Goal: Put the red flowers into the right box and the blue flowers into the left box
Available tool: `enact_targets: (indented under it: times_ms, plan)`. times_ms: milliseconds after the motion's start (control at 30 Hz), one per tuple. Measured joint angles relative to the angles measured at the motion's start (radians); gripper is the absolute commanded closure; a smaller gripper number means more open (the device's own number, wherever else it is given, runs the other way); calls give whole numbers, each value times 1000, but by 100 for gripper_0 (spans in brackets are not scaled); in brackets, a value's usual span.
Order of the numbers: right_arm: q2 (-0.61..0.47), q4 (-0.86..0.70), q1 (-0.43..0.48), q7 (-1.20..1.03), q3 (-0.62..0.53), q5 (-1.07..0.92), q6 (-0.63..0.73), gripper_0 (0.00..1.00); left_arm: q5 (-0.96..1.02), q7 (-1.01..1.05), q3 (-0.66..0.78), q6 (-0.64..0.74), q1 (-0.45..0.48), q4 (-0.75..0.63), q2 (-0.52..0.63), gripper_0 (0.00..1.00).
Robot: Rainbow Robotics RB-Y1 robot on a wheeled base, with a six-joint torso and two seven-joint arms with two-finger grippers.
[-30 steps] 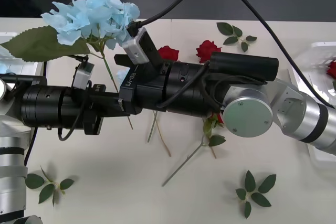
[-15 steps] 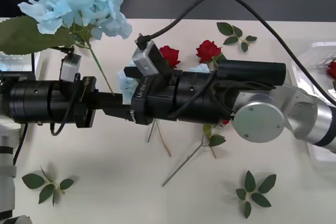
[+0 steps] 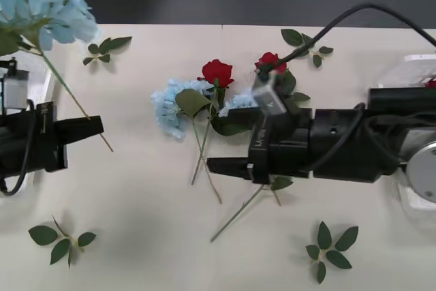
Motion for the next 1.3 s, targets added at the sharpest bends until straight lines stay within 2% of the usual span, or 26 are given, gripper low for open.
enact_targets:
  times_ms: [100, 200, 333, 467, 667, 800, 1000, 1133, 1300]
  plan:
    - [12, -15, 126, 0, -186, -9, 123, 0, -50, 97, 36, -46, 57, -77, 10, 100]
    - [39, -15, 203, 0, -330, -22, 274, 0, -115, 238, 69, -108, 112, -162, 35, 100]
    - [70, 4, 236, 0, -418, -21, 392, 0, -198, 336, 125, -190, 176, -241, 58, 100]
    - [100, 32, 240, 0, -457, 10, 487, 0, -269, 420, 205, -254, 225, -260, 61, 100]
    - [149, 72, 230, -8, -478, 151, 580, 0, -432, 536, 310, -268, 237, -260, 89, 100]
    - [221, 116, 176, -122, -477, 280, 701, 0, -531, 664, 325, -268, 237, -242, 166, 100]
    - [294, 162, 95, -257, -468, 424, 761, 0, -619, 743, 324, -292, 237, -135, 297, 100]
    - [297, 204, 37, -353, -404, 523, 762, 0, -676, 770, 323, -293, 229, -23, 360, 100]
    - [297, 304, -43, -485, -296, 628, 762, 0, -758, 772, 296, -293, 165, 108, 399, 100]
